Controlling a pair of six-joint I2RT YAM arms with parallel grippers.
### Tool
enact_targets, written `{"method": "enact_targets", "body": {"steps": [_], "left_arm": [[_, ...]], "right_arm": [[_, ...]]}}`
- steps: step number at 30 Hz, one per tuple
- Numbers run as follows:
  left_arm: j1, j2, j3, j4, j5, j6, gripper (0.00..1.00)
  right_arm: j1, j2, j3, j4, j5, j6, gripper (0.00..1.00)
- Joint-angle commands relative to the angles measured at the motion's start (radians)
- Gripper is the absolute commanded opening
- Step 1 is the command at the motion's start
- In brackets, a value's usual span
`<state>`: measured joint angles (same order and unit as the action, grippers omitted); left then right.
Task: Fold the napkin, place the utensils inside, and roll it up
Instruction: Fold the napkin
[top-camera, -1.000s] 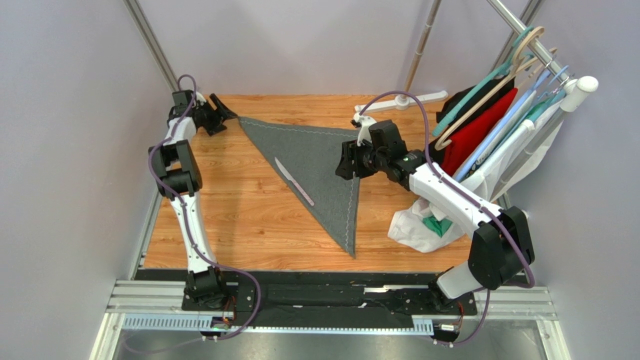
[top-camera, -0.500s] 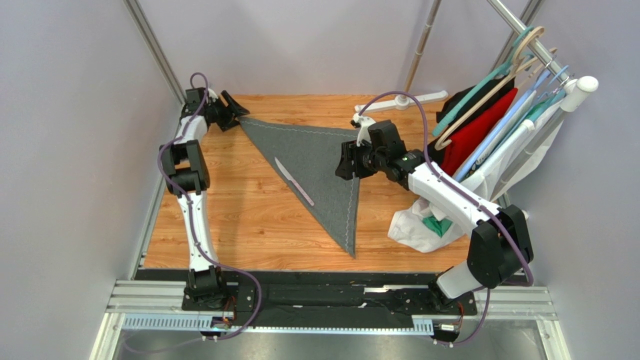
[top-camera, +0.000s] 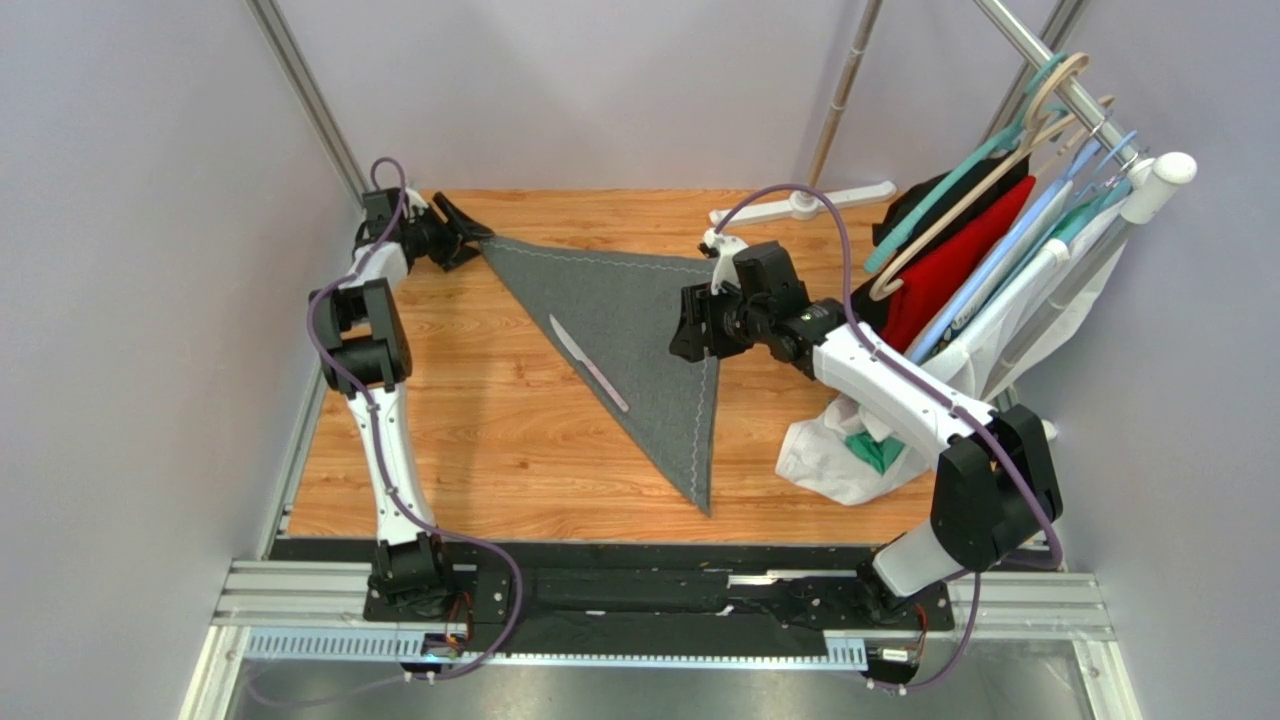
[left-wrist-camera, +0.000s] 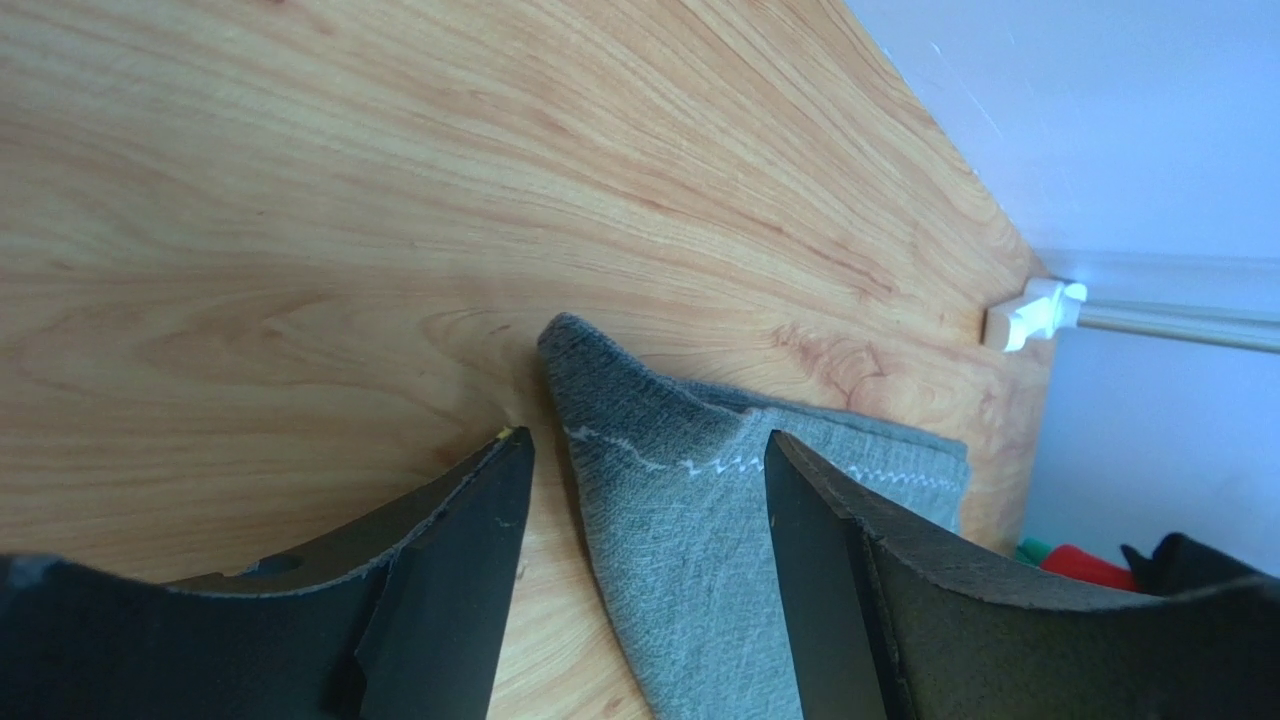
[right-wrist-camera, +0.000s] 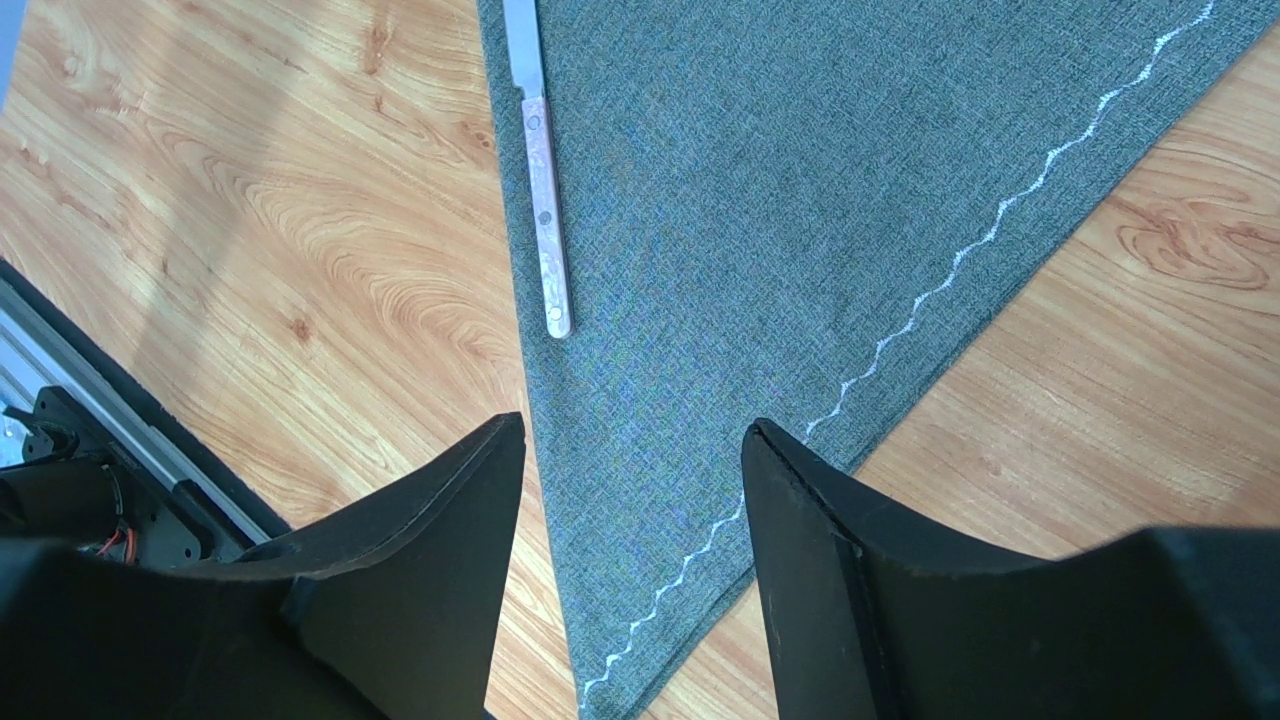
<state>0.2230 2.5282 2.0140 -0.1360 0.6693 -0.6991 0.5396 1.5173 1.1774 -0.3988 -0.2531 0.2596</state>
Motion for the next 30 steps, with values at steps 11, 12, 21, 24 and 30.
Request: {"method": "enact_targets", "body": {"steps": [11,12,21,24,30], "left_arm": [[0.022,0.033,0.069,-0.093,-0.002,-0.011,0.58],[0.022,0.037,0.080,-0.096,-0.005,-0.011,0.58],[0.024,0.073,0.134,-0.114,-0.004,0.007,0.46],[0.022,0.080,0.138,-0.102,0.004,0.000,0.46],[0.021,0.084,0.138,-0.077,0.013,-0.014,0.31]], "right_arm": [[-0.003,-0.028,0.037,0.023,-0.014,0.017,0.59],[-0.003,-0.028,0.037,0.021,-0.014,0.017,0.59],[-0.004,-0.019,0.042,0.018,-0.009,0.015,0.59],[-0.003,-0.020,0.044,0.018,-0.011,0.013,0.59],[-0.003,-0.020,0.041,0.015,-0.005,0.015,0.59]]}}
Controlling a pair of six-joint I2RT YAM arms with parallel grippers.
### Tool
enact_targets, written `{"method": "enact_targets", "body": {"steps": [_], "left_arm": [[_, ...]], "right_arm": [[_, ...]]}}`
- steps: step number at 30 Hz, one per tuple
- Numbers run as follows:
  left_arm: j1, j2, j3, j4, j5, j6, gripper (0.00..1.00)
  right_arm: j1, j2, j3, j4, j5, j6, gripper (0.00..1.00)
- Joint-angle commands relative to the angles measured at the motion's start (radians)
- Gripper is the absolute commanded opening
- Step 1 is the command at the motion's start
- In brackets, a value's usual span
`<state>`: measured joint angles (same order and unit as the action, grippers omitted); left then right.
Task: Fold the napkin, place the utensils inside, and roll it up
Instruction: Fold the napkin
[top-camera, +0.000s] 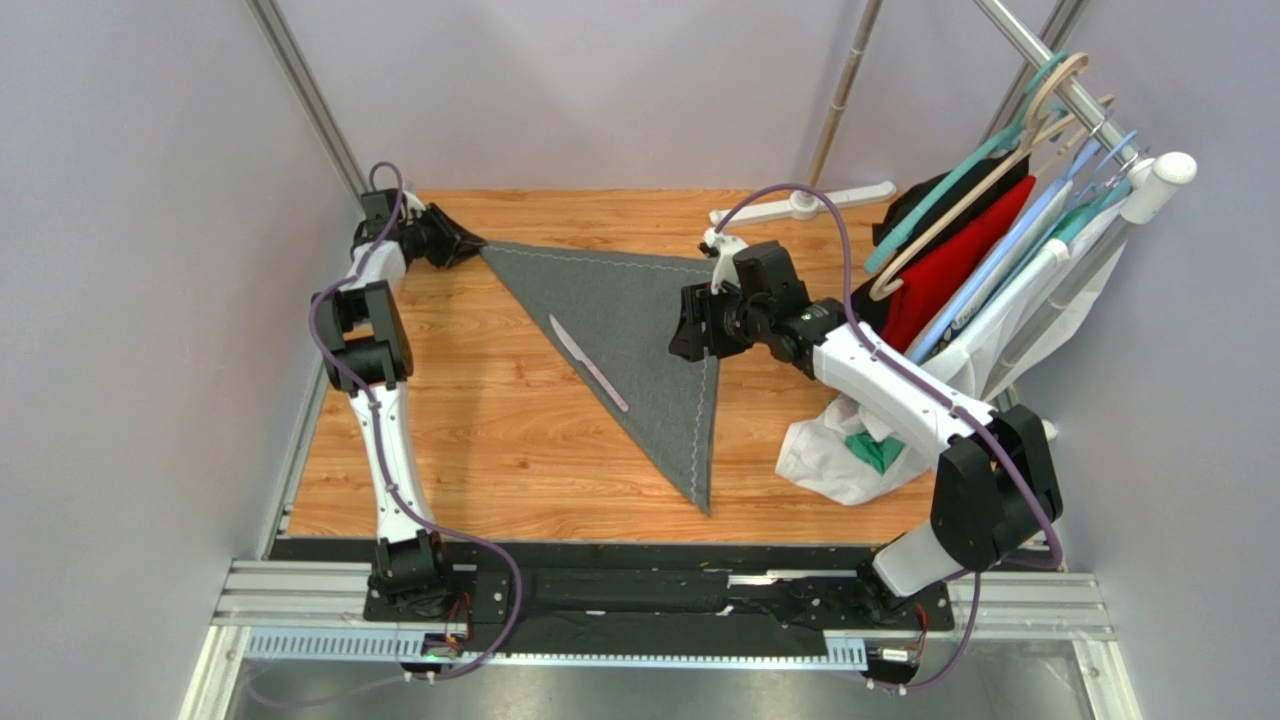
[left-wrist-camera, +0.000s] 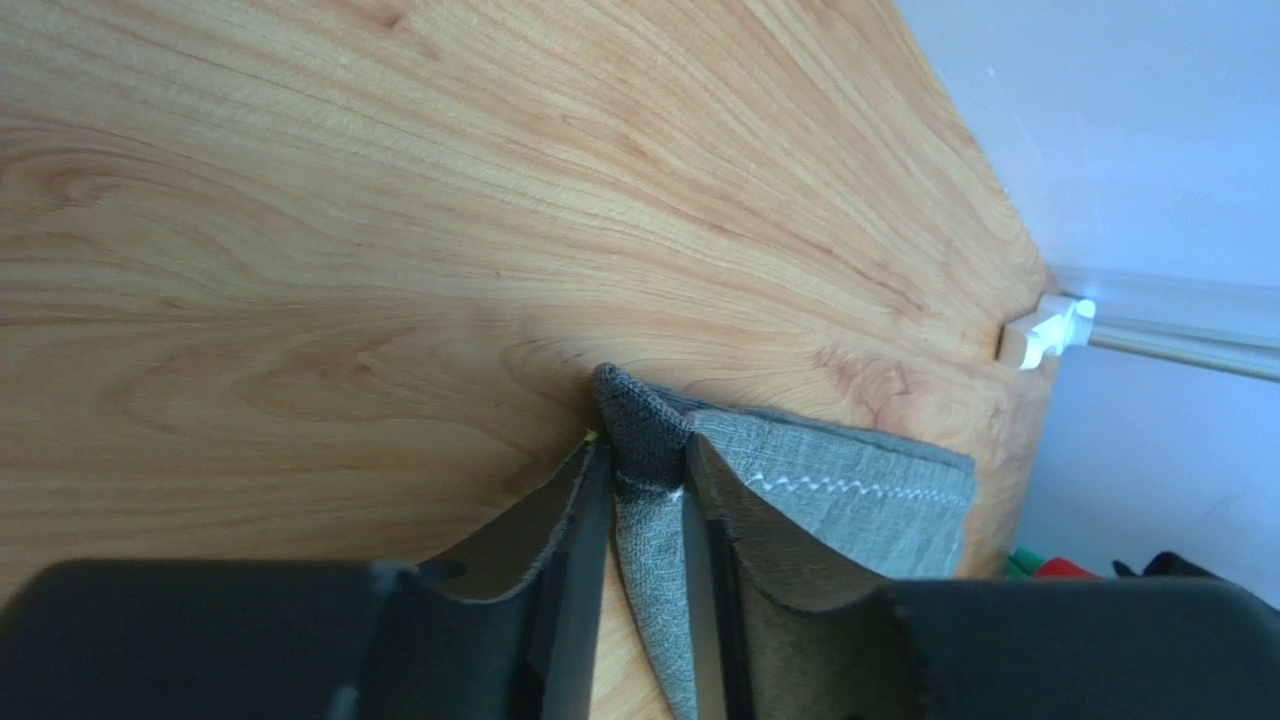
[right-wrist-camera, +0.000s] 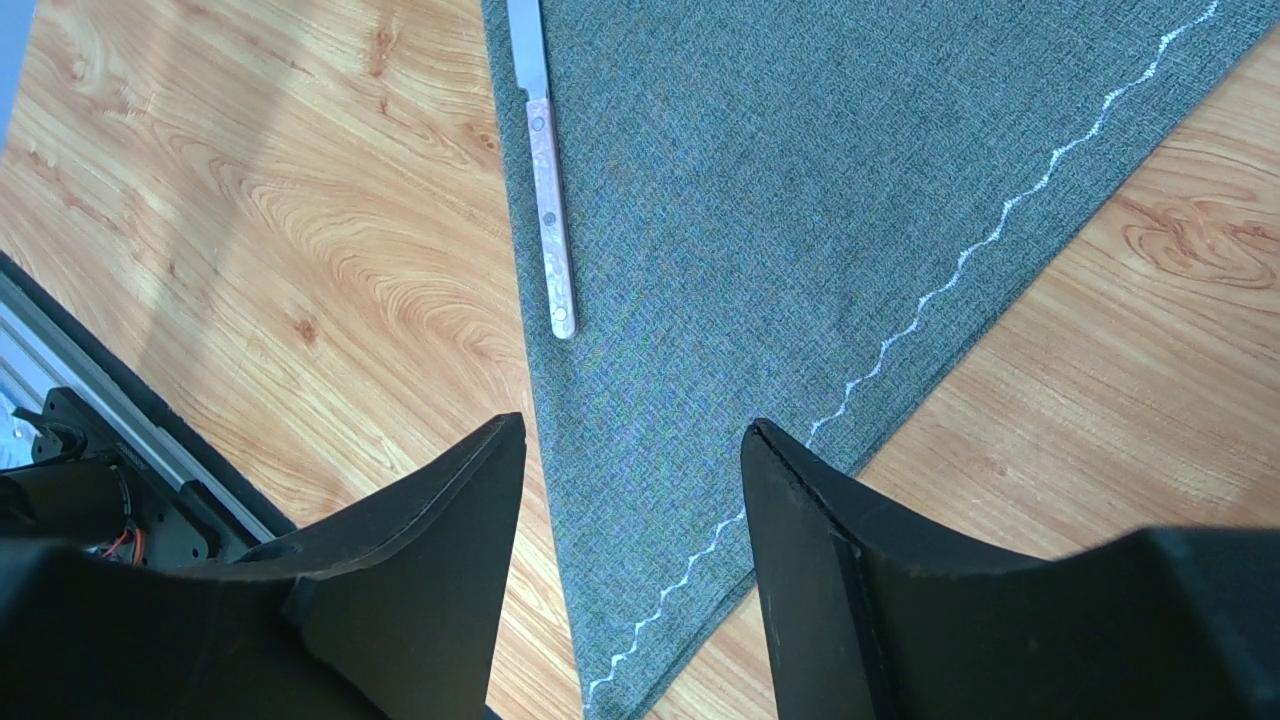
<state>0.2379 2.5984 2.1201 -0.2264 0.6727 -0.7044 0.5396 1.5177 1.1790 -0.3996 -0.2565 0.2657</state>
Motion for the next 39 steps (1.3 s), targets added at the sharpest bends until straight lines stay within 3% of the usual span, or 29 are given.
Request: {"method": "enact_targets", "body": {"steps": [1,7,12,22,29,39], "left_arm": [[0.006,0.015,0.032,0.018,0.010,-0.010,0.30],[0.006,0.023,0.035,0.050,0.025,-0.024,0.18],[0.006,0.028,0.023,0.102,0.047,-0.023,0.01],[0.005,-0.053,-0.132,0.512,0.140,-0.147,0.00],[-0.020,-0.193,-0.253,0.624,0.162,-0.057,0.00],[-0.069,-0.323,-0.365,0.622,0.148,0.081,0.00]], "right_arm": [[-0.003,-0.021,0.039,0.016,-0.003,0.010,0.59],[-0.003,-0.017,0.037,0.015,-0.003,0.009,0.59],[-0.003,-0.016,0.037,0.012,0.006,0.003,0.59],[-0.003,-0.019,0.033,0.008,0.033,0.000,0.59],[-0.003,-0.033,0.021,0.008,0.034,0.000,0.59],[-0.003,-0.077,-0.016,0.010,0.042,0.001,0.59]]}}
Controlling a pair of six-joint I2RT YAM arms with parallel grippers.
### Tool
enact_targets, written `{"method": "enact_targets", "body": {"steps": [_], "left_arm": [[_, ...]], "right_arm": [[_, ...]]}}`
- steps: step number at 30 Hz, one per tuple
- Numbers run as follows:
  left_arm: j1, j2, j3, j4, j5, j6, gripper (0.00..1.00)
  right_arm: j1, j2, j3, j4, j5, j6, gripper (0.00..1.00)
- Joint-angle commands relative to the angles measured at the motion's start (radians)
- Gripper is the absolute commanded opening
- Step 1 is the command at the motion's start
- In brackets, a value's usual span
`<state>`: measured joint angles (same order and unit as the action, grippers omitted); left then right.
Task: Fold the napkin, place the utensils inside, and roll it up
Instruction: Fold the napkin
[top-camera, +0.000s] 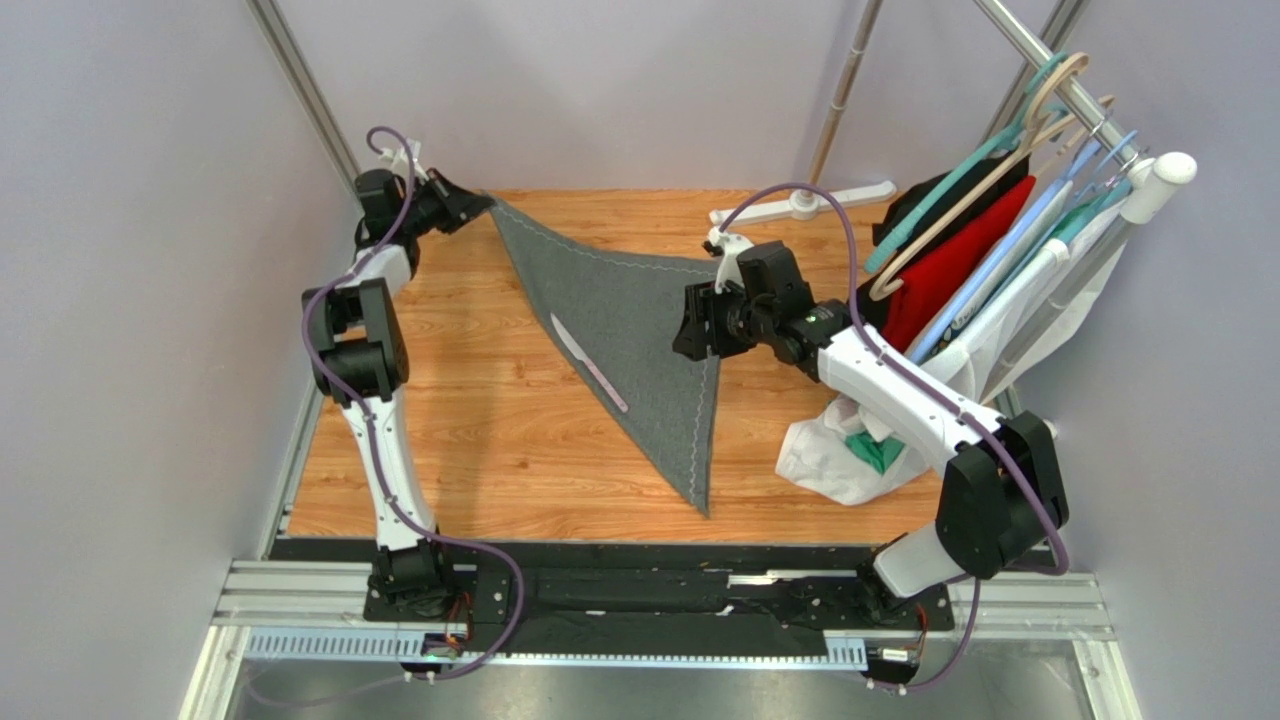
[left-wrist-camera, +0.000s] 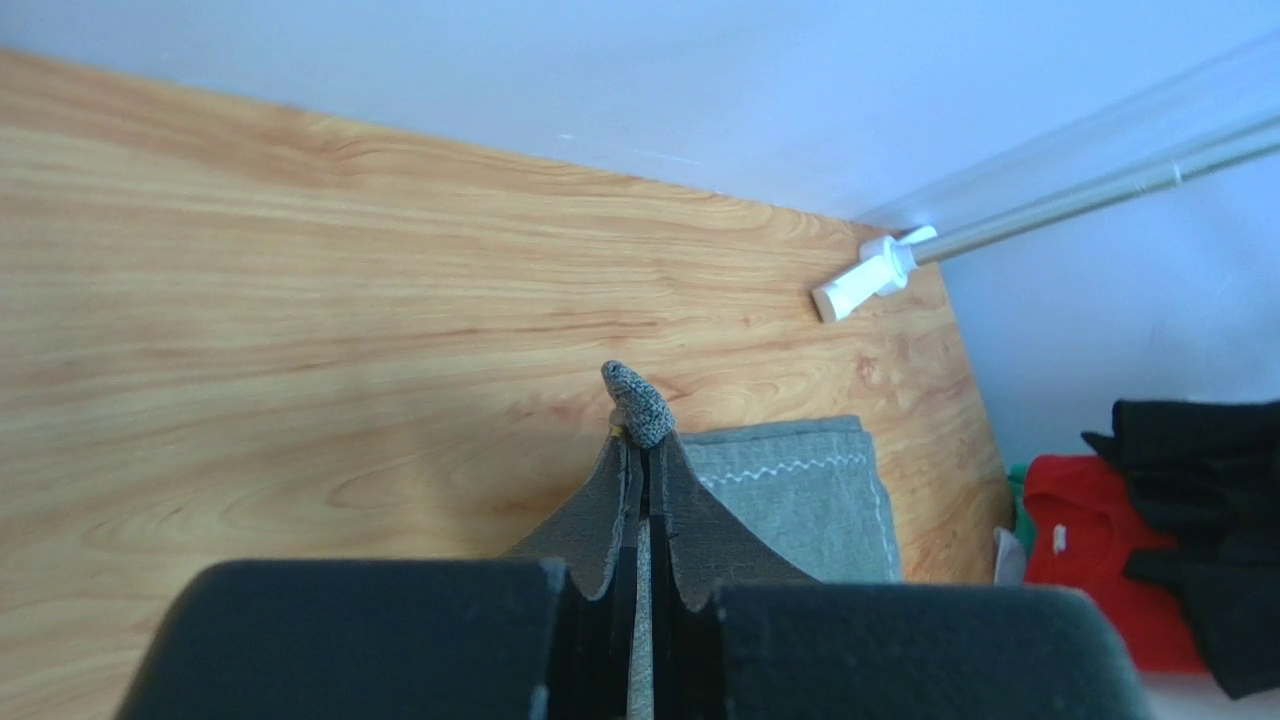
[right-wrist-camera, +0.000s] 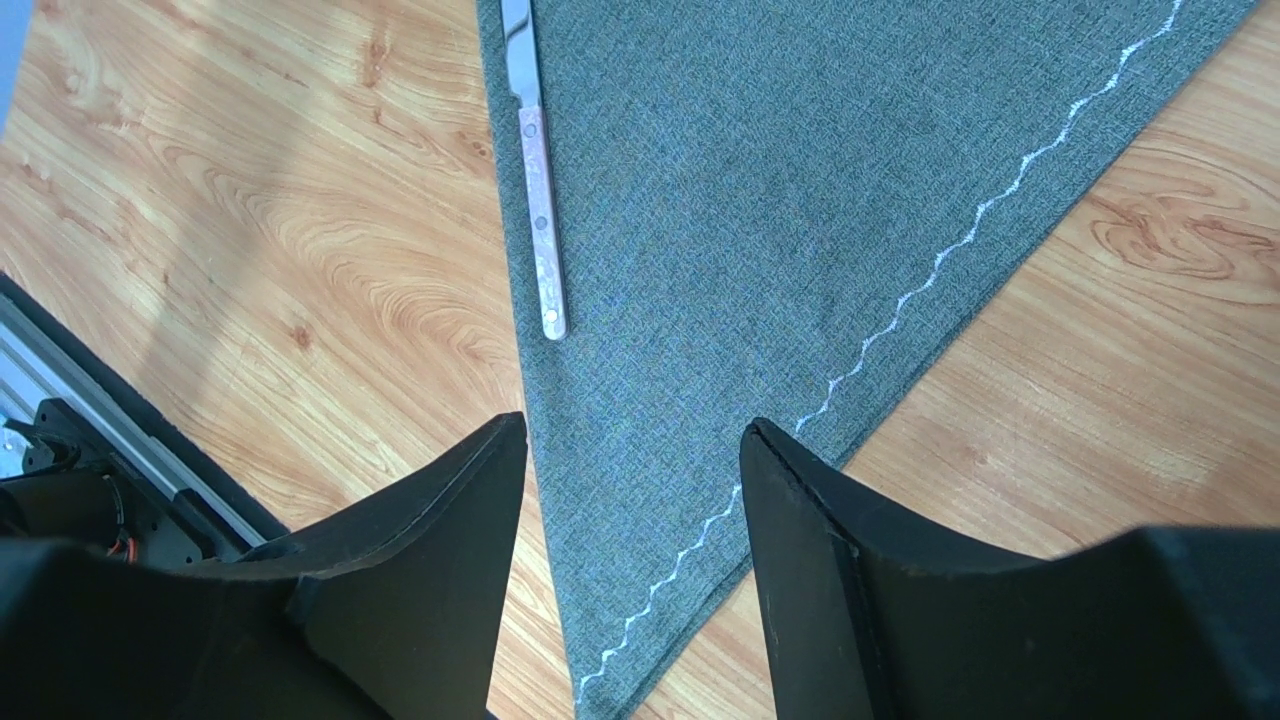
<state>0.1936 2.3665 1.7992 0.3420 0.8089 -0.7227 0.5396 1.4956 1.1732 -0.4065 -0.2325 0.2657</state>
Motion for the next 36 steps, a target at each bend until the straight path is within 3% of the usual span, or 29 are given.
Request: {"method": "enact_targets", "body": {"steps": [1,23,36], "left_arm": [[-0.031,-0.102,-0.070,0.054,0.010,0.112,0.00],[-0.299,-0.388,-0.452,0.035,-0.089,0.408,0.00],[-0.364,-0.475,-0.630,0.037,-0.065,0.519,0.00]], "right_arm": [[-0.003,-0.060,-0.014,0.015,0.019,0.000,0.59],[-0.003,-0.097,-0.041,0.009,0.015,0.012,0.58],[0.006,-0.115,-0.061,0.005,0.025,0.026,0.58]]}}
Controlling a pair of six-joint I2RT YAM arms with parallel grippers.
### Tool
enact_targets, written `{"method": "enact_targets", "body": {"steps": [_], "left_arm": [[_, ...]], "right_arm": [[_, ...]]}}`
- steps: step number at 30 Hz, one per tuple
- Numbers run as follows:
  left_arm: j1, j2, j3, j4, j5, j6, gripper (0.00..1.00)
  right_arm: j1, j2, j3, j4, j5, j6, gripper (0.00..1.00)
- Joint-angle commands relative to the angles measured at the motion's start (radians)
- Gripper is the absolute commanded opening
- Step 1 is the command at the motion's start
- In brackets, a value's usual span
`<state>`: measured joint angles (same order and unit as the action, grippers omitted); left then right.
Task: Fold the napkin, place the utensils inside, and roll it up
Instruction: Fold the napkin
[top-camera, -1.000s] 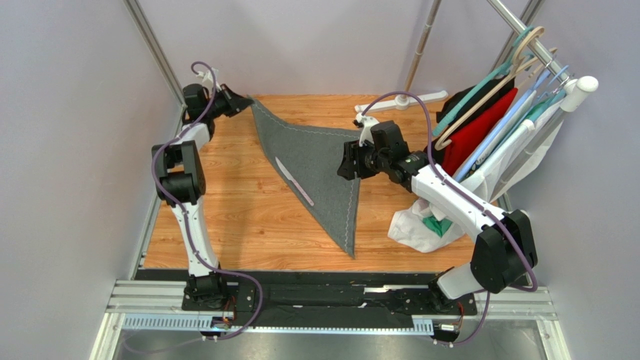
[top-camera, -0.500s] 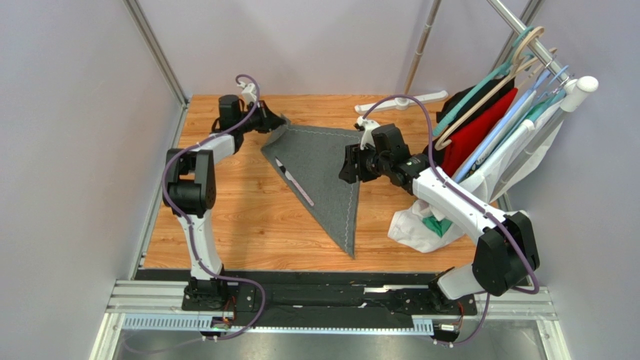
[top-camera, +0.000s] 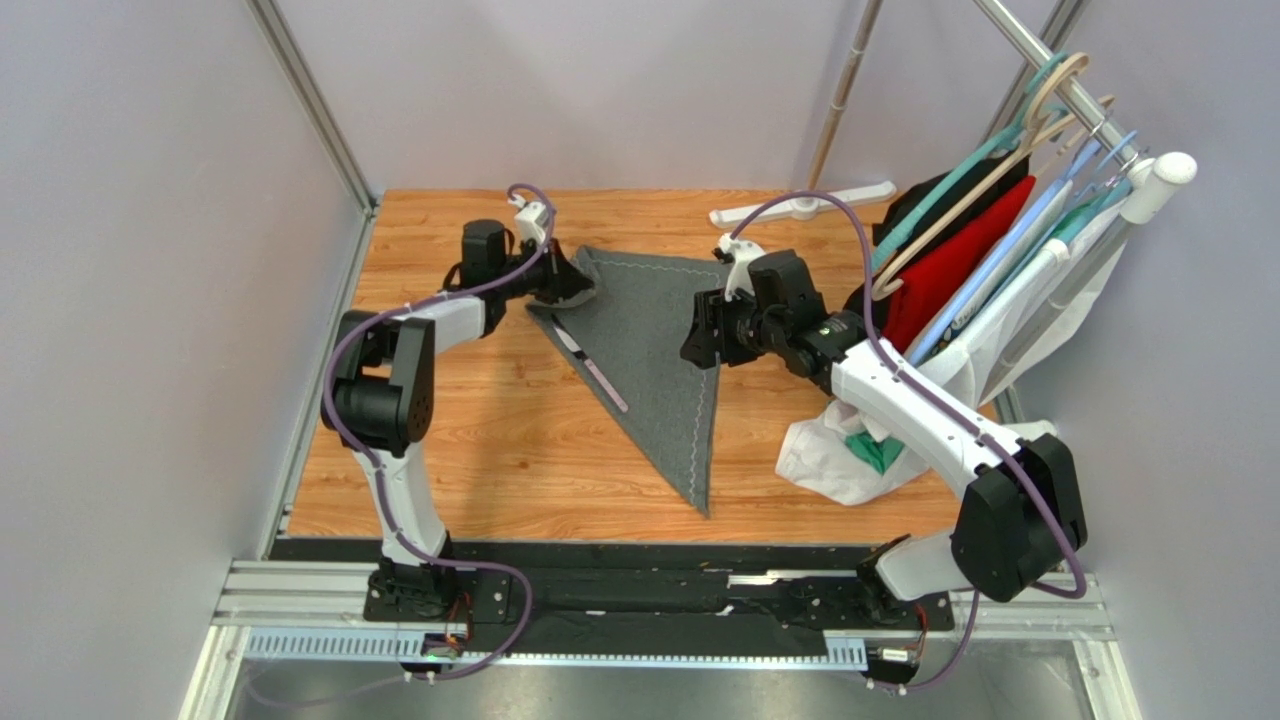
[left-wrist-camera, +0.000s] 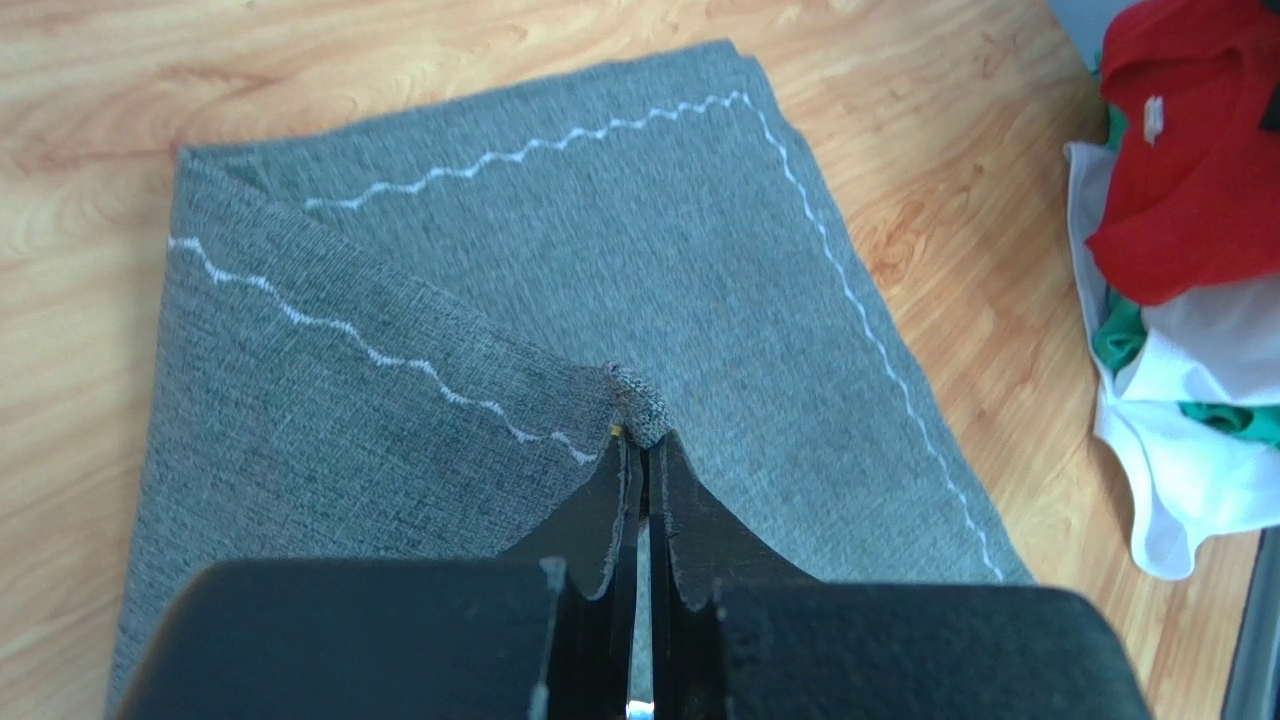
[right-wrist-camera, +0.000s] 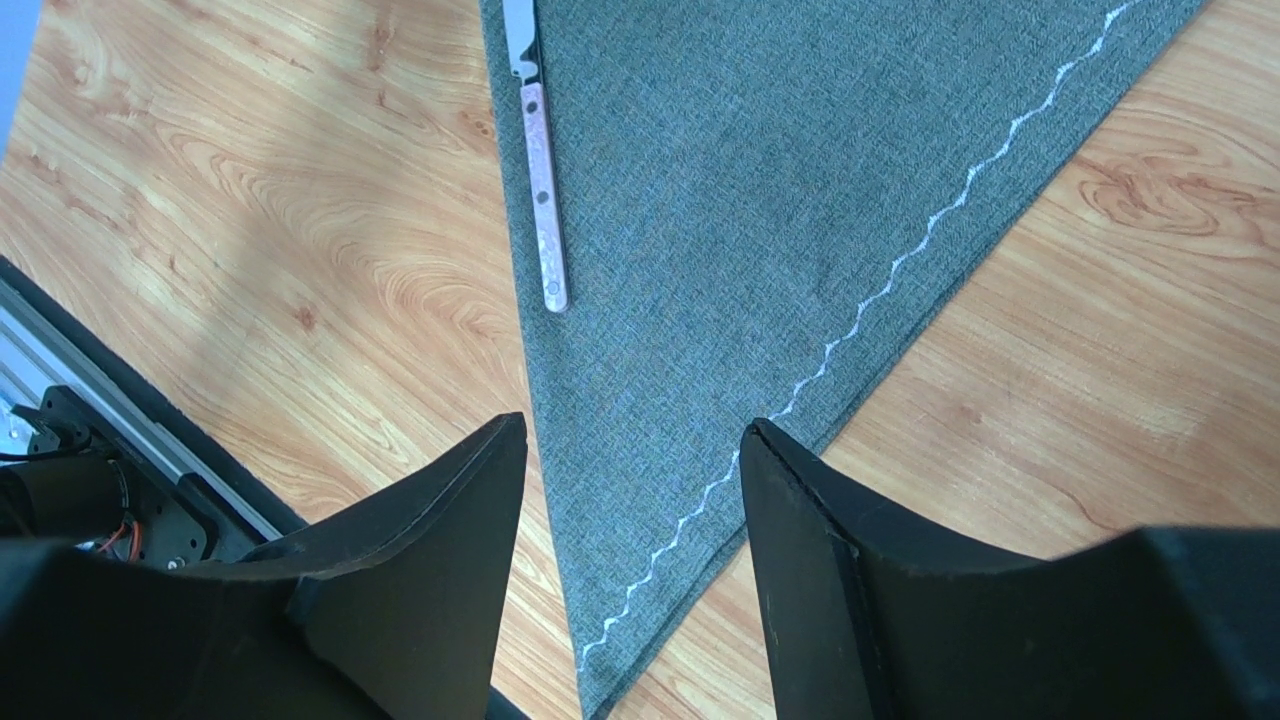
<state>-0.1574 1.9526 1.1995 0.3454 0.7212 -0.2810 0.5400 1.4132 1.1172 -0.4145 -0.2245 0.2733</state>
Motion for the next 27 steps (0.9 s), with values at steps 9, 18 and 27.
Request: {"method": "enact_targets", "body": {"steps": [9,18,27], "left_arm": [[-0.068,-0.126,-0.092,-0.025,0.032,0.175,0.00],[-0.157,-0.161,-0.097,-0.129,-0.002,0.269,0.00],[-0.192,-0.211,-0.147,-0.161,-0.031,0.313,0.00]], "right_arm": [[0.015,-0.028,0.001,0.010,0.030,0.021,0.58],[0.025,-0.031,0.001,0.006,0.036,0.023,0.58],[0.028,-0.033,-0.003,0.006,0.039,0.024,0.58]]}}
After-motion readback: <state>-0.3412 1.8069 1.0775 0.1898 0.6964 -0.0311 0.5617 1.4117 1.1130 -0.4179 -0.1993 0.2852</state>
